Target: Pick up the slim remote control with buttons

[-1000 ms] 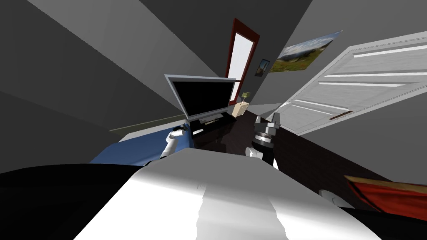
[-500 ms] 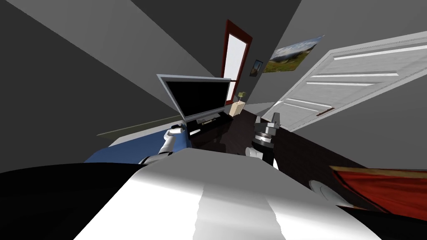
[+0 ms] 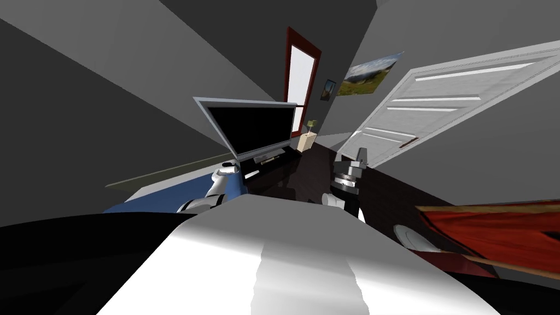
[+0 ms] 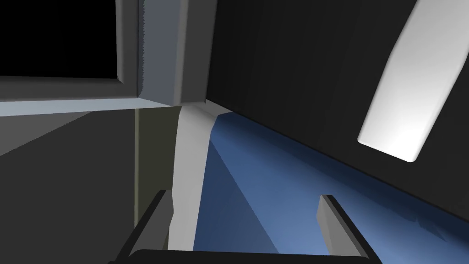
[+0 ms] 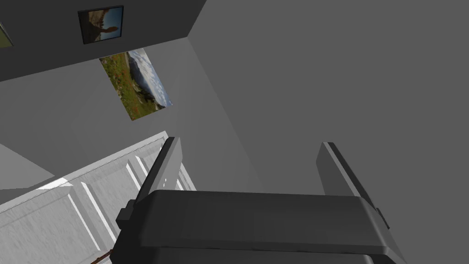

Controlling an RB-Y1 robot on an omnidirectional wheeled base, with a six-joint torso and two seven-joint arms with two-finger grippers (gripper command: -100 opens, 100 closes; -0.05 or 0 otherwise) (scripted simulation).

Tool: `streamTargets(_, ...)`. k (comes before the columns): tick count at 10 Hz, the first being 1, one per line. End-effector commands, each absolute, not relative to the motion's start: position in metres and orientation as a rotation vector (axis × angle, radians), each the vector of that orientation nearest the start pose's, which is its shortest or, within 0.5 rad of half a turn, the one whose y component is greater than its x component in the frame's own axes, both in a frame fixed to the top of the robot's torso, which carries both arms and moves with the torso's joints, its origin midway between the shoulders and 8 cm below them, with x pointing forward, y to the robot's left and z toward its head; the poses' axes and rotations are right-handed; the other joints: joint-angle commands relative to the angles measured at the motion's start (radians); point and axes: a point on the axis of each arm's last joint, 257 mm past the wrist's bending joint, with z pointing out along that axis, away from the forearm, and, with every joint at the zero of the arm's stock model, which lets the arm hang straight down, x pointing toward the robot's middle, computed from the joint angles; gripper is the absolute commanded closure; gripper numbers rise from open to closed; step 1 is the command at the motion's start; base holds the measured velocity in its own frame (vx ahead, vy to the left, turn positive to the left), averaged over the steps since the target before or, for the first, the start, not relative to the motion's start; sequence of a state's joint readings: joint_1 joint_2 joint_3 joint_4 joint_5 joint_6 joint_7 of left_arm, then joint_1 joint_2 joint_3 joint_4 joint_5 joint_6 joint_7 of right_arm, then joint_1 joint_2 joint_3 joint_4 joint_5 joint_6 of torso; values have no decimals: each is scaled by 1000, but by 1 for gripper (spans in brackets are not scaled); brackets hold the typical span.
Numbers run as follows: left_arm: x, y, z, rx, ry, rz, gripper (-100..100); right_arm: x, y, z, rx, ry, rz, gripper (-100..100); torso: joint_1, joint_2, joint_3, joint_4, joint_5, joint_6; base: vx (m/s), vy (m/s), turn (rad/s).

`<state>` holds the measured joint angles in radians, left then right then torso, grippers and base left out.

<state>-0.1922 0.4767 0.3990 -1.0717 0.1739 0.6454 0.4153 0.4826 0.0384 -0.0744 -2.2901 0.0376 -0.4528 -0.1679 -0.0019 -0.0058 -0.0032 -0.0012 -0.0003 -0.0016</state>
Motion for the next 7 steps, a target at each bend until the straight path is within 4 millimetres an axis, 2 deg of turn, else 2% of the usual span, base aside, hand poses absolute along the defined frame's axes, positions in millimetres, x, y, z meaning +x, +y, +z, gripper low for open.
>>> streamTargets(1,439,604,-386,-2239,886,-489,-100,346,-303,26,735,563,1358,0,0,0,0,0,0,0,10,-24,-155)
streamTargets(4,420,615,-401,-2308,872,-410,-100,346,-303,26,735,563,1358,0,2,-1,0,0,1,0,22,-5,-132)
streamTargets(7,396,614,-426,-2400,860,-339,-100,346,-303,26,735,563,1358,0,4,-1,-1,0,1,0,30,23,-148)
